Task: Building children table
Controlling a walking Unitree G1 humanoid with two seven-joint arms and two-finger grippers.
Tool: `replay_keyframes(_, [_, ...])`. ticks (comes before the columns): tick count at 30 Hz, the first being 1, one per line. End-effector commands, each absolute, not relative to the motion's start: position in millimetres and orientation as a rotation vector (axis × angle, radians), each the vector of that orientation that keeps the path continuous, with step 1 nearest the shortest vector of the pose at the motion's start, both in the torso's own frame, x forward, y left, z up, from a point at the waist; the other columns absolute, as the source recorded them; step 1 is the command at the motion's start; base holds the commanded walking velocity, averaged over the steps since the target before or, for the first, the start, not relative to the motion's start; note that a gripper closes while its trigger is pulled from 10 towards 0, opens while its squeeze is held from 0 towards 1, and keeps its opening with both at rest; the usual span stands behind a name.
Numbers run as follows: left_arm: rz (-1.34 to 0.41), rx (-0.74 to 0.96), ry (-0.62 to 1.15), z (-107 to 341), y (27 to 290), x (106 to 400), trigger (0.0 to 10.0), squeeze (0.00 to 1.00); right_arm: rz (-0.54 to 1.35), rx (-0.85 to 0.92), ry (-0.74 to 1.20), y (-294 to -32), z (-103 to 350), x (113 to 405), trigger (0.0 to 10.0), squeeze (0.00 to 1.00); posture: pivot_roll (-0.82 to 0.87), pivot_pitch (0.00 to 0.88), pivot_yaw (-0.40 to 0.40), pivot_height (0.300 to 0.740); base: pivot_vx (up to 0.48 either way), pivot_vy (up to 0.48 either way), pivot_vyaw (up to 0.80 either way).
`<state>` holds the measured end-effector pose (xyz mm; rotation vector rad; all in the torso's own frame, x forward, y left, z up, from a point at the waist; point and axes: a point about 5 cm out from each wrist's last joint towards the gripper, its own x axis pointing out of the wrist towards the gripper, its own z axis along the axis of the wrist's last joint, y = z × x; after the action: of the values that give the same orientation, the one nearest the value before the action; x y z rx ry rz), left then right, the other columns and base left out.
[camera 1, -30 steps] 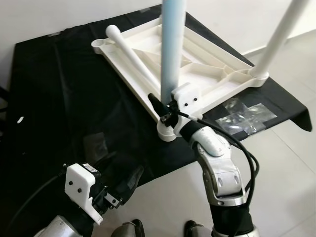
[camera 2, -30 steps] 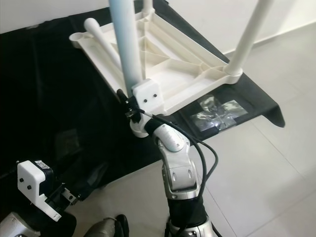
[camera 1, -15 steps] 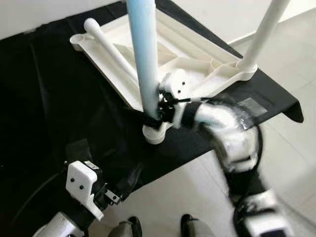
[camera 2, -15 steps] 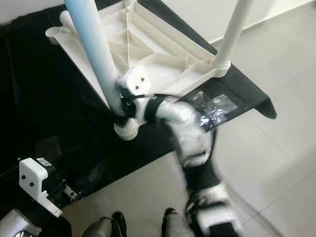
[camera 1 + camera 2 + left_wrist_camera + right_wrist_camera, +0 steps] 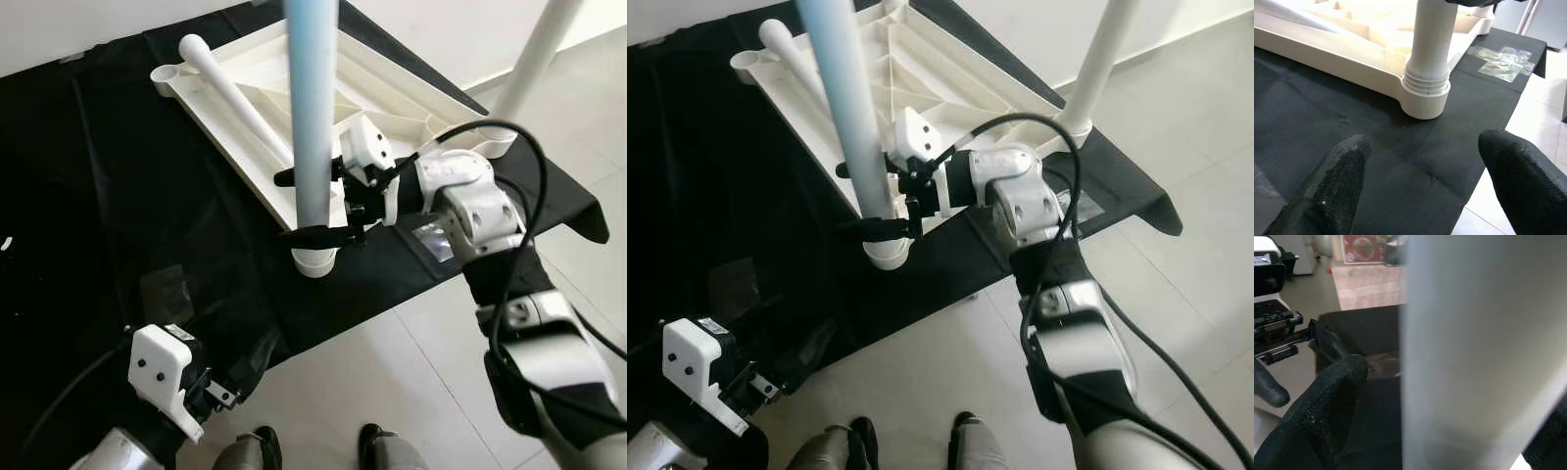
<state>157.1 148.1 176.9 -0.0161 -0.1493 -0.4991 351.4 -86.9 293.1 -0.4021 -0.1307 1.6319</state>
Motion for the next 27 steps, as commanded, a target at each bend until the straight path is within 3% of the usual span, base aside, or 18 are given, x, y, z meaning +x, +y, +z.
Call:
replay_keyframes(1, [-0.478,-0.008,-0.151,177.1,149.1,153.9,10.0,0.0,1.7,-0.397,-0.133,-86.8,291.4,352.5,10.0,0.0,0.1,0.32,0.035,0.74,0.0,0.0,0.0])
replay_keyframes(2, [-0.472,-0.007,-0.152,177.6,149.1,153.3,10.0,0.0,1.723,-0.4,-0.112,-87.1,290.3,353.2,3.3,0.0,0.1,0.332,0.029,0.74,0.0,0.0,0.0])
replay_keyframes(3, [-0.47,-0.006,-0.152,177.7,149.1,152.7,10.0,0.0,1.74,-0.407,-0.103,-87.2,289.6,353.0,0.3,0.0,0.09,0.332,0.026,0.74,0.0,0.0,0.0])
replay_keyframes(21, [-0.459,-0.004,-0.149,176.0,148.4,151.7,10.0,0.0,1.727,-0.368,-0.134,-95.8,292.6,355.4,0.0,0.0,0.06,0.316,0.022,0.74,0.0,0.0,0.0])
replay_keyframes(24, [-0.459,-0.008,-0.149,174.9,147.7,152.4,10.0,0.0,1.496,-0.302,-0.173,-104.2,275.9,353.8,0.0,0.0,0.04,0.312,0.014,0.74,0.0,0.0,0.0])
replay_keyframes(26, [-0.459,-0.008,-0.149,174.9,147.7,152.4,10.0,0.0,1.496,-0.302,-0.173,-104.2,275.9,353.8,0.0,0.0,0.04,0.312,0.014,0.74,0.0,0.0,0.0])
replay_keyframes(27, [-0.458,-0.009,-0.15,174.7,148.2,152.8,10.0,0.0,1.398,-0.238,-0.165,-101.1,264.7,347.4,0.0,0.0,0.03,0.314,0.012,0.74,0.0,0.0,0.0])
